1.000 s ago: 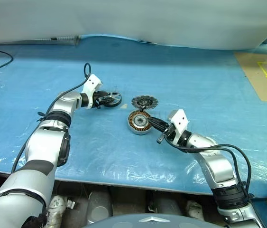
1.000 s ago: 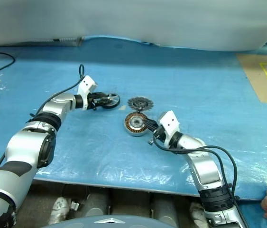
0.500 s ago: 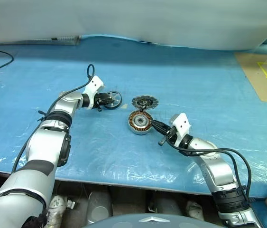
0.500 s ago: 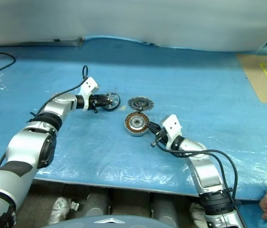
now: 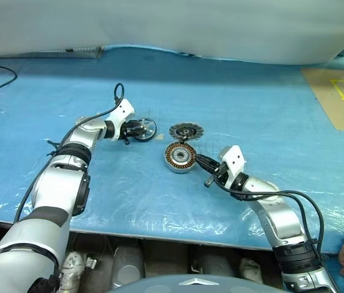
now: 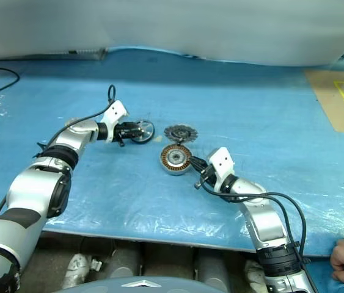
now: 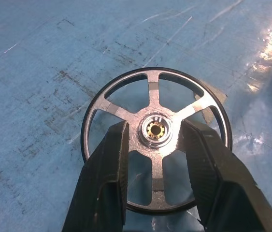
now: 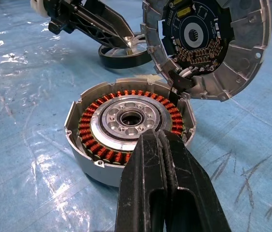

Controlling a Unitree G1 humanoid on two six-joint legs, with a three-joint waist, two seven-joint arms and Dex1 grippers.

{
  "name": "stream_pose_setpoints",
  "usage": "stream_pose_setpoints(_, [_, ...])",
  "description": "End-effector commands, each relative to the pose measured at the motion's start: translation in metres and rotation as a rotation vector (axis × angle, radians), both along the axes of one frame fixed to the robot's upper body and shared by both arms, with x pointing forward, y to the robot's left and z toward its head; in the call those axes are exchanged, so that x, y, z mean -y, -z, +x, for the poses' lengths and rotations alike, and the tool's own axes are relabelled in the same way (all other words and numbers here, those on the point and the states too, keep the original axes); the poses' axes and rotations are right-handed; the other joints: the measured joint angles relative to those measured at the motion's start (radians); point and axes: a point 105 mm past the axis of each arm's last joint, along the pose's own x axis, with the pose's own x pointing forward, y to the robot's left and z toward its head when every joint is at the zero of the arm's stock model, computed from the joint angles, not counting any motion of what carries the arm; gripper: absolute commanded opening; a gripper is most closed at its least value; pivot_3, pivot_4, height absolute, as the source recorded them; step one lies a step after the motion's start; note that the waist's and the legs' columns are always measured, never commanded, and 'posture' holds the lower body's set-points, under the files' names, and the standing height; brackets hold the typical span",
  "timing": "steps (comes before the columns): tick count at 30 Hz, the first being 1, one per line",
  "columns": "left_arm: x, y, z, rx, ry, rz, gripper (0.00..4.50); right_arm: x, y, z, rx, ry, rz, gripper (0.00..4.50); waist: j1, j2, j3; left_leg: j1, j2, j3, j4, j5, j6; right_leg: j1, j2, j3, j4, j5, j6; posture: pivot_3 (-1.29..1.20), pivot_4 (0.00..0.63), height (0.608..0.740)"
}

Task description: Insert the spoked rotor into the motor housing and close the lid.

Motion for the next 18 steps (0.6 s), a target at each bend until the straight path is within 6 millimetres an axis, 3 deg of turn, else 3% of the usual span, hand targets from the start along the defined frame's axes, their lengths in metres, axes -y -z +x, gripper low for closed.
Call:
stream_pose_setpoints(1, [-0.016,-0.003,-0.005,-0.014,0.004,-0.020,1.31,0.003,-0.009,-0.002,0.035,0.011,0.020,0.00,0.000,0.000,0.000,0.000,0.000,0.000,0.000,0.000,0.000,0.000,0.000,0.000,0.000,0.000,0.000,0.00,0.150,0.740])
stream_pose_setpoints(6, [-0.031,-0.032,-0.011,0.047,0.058,-0.114,1.31,0.008,-0.009,-0.005,0.034,0.020,0.020,0.00,0.001,0.000,0.000,-0.001,0.000,0.000,-0.001,0.000,0.000,-0.001,0.000,0.000,-0.001,0.000,0.000,0.00,0.150,0.740])
stream_pose_setpoints(12, [-0.035,-0.046,-0.044,0.019,0.275,-0.128,1.31,0.014,-0.013,-0.010,0.036,0.041,0.052,0.00,0.002,-0.001,0.002,-0.001,0.000,0.000,-0.003,0.000,0.000,-0.002,0.000,-0.001,-0.001,0.000,0.000,0.00,0.150,0.740])
stream_pose_setpoints(18, [-0.014,-0.060,-0.074,-0.002,0.428,-0.157,1.31,0.022,-0.020,-0.015,0.071,0.055,0.128,0.00,0.001,-0.001,0.002,-0.001,0.001,0.001,-0.005,0.000,0.000,-0.002,0.000,-0.001,-0.001,-0.001,-0.001,0.00,0.150,0.740])
